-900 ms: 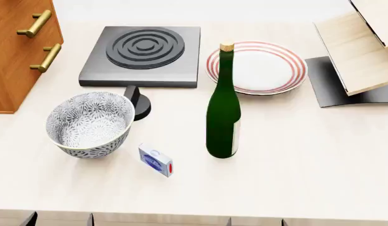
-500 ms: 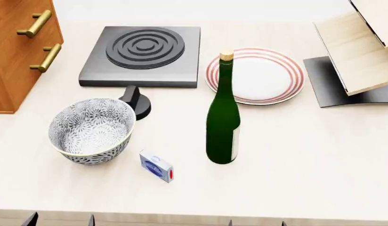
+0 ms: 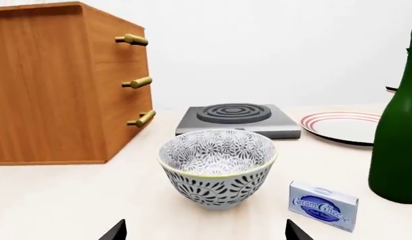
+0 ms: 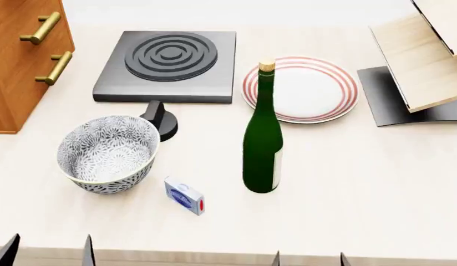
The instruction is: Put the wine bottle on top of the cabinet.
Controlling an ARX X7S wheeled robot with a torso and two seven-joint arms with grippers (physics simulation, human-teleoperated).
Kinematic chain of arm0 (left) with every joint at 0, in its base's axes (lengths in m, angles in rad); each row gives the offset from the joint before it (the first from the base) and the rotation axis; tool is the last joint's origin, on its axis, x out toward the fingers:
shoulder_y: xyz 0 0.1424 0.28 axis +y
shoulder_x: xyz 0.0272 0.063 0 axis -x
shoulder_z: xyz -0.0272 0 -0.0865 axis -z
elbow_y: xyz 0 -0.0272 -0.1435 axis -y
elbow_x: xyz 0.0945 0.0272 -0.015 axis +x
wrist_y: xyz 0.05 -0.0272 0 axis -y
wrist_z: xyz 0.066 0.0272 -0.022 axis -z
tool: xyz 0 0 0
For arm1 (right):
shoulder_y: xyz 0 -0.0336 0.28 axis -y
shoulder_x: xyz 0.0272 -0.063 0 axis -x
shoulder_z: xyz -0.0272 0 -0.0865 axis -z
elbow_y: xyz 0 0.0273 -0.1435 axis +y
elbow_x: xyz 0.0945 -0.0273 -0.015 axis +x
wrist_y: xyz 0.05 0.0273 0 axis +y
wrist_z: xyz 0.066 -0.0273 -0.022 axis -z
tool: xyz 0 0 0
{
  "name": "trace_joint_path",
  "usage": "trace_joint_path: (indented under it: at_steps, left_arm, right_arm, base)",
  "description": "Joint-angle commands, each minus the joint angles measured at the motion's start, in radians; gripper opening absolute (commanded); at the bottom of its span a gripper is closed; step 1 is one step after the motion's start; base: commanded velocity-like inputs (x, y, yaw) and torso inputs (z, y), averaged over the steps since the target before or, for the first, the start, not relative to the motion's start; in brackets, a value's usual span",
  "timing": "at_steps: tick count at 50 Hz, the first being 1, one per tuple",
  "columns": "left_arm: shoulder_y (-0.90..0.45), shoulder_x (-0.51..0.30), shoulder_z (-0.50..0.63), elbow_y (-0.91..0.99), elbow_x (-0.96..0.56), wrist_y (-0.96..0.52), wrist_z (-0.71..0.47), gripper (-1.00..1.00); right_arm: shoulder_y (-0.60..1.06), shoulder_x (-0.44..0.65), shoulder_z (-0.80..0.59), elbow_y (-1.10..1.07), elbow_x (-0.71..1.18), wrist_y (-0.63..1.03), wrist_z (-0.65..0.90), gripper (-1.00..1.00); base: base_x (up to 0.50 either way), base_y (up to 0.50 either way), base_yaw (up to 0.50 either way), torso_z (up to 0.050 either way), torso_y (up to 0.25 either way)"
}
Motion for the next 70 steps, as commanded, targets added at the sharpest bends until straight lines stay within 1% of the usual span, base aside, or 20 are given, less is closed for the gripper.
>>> trace_joint_path:
  at_steps: [1, 6, 14, 28, 37, 46, 51, 53, 57, 62, 65, 70]
  left_arm:
    - [0.012, -0.032, 0.009, 0.169, 0.002, -0.065, -0.021, 1.0]
    - [0.01, -0.045, 0.011, 0.261, 0.004, -0.115, -0.027, 1.0]
    - [-0.005, -0.062, 0.024, 0.487, -0.016, -0.254, -0.023, 1.0]
    - [-0.064, -0.088, 0.049, 0.796, -0.012, -0.491, -0.04, 1.0]
    - [-0.104, -0.102, 0.053, 0.883, -0.02, -0.569, -0.052, 1.0]
    - [-0.134, -0.108, 0.066, 0.929, -0.034, -0.618, -0.065, 1.0]
    - [-0.145, -0.16, 0.084, 0.931, -0.086, -0.61, -0.129, 1.0]
    - [-0.154, -0.205, 0.1, 0.931, -0.13, -0.605, -0.186, 1.0]
    - [-0.184, -0.32, 0.148, 0.931, -0.24, -0.58, -0.333, 1.0]
    - [-0.223, -0.42, 0.2, 0.93, -0.331, -0.552, -0.461, 1.0]
    - [-0.232, -0.445, 0.217, 0.927, -0.351, -0.54, -0.494, 1.0]
    - [-0.251, -0.475, 0.242, 0.927, -0.381, -0.534, -0.537, 1.0]
  right_arm:
    - [-0.019, 0.028, 0.002, -0.143, 0.006, 0.053, 0.027, 1.0]
    - [-0.026, 0.038, 0.016, -0.28, 0.038, 0.118, 0.029, 1.0]
    - [-0.056, 0.056, 0.024, -0.534, 0.073, 0.248, 0.039, 1.0]
    - [-0.025, 0.084, 0.025, -0.812, 0.121, 0.424, 0.058, 1.0]
    - [0.002, 0.096, 0.017, -0.908, 0.137, 0.495, 0.073, 1.0]
    - [0.018, 0.111, 0.014, -0.967, 0.143, 0.539, 0.09, 1.0]
    - [0.023, 0.118, 0.013, -0.987, 0.149, 0.55, 0.095, 1.0]
    - [0.024, 0.126, 0.005, -0.988, 0.141, 0.556, 0.099, 1.0]
    - [0.016, 0.135, 0.0, -0.965, 0.125, 0.538, 0.106, 1.0]
    - [0.028, 0.147, -0.02, -0.968, 0.106, 0.57, 0.119, 1.0]
    - [0.024, 0.145, -0.015, -0.969, 0.126, 0.57, 0.113, 1.0]
    - [0.02, 0.16, -0.037, -0.967, 0.109, 0.543, 0.117, 1.0]
  base:
    - [0.0, 0.0, 0.0, 0.0, 0.0]
    - [0.0, 0.0, 0.0, 0.0, 0.0]
    - [0.0, 0.0, 0.0, 0.0, 0.0]
    - [0.0, 0.0, 0.0, 0.0, 0.0]
    - [0.0, 0.0, 0.0, 0.0, 0.0]
    - [0.0, 0.0, 0.0, 0.0, 0.0]
    - [0.0, 0.0, 0.0, 0.0, 0.0]
    - [0.0, 0.0, 0.0, 0.0, 0.0]
    - [0.0, 0.0, 0.0, 0.0, 0.0]
    - [0.0, 0.0, 0.0, 0.0, 0.0]
    - [0.0, 0.0, 0.0, 0.0, 0.0]
    - [0.22, 0.0, 0.0, 0.0, 0.0]
